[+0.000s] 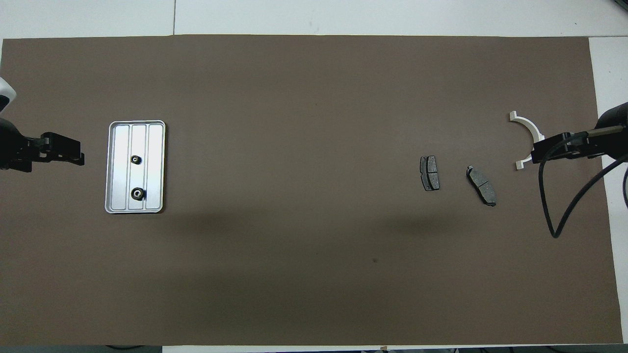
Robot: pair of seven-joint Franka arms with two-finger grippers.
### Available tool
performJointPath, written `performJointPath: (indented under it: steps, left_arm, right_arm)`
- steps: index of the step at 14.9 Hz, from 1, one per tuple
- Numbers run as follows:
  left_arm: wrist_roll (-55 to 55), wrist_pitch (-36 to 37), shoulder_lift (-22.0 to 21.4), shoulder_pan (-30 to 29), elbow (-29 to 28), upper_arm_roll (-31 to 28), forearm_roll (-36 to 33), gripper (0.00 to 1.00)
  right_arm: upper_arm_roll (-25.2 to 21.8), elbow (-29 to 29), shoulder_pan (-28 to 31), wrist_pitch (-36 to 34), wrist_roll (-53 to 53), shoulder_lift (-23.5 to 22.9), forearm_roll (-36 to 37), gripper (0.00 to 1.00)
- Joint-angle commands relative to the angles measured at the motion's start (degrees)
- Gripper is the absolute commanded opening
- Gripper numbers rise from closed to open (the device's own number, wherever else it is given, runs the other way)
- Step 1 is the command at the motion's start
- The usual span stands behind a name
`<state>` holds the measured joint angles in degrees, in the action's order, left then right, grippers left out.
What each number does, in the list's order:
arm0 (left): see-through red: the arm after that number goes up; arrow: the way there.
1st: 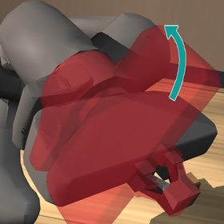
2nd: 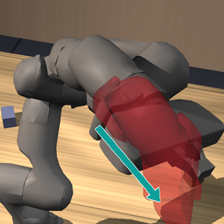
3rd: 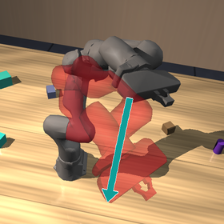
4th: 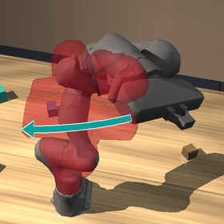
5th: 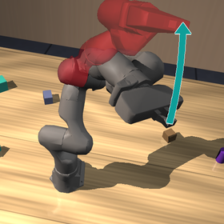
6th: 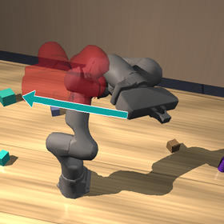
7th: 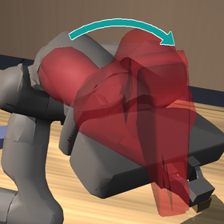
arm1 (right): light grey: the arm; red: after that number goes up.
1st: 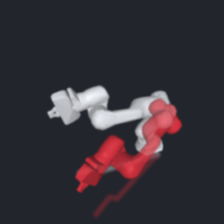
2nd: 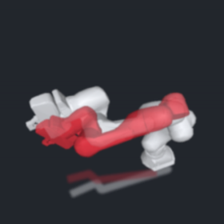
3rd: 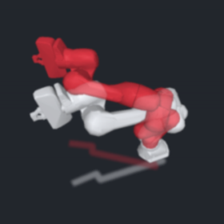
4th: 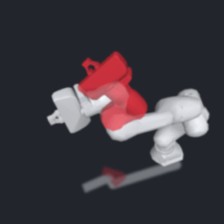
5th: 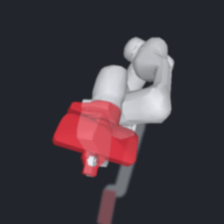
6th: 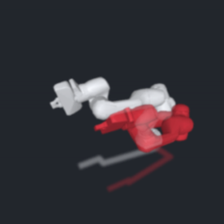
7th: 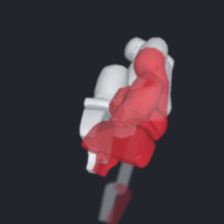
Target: Place bearing gear from tray to pile
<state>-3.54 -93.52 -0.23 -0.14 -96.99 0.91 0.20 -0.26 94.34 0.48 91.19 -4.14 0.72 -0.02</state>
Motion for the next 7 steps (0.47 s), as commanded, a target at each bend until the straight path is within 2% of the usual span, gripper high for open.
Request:
performJointPath:
  steps: [1,4,7]
  left_arm:
    - [-0.7,0.3,0.4,0.7,0.5,-0.7,-0.8,1.0]
    - [-3.9,-4.8,-1.9,-0.2,-4.7,-0.8,-0.9,1.0]
    - [-4.0,-10.0,-1.4,0.6,-9.0,-0.8,-0.9,1.0]
  right_arm:
    - [0.6,1.8,1.0,1.6,-1.2,1.4,-0.1,1.0]
    - [0.6,2.1,1.1,1.5,-1.5,1.5,-0.1,1.0]
    - [0.6,2.4,2.1,1.5,-1.7,1.7,-0.1,1.0]
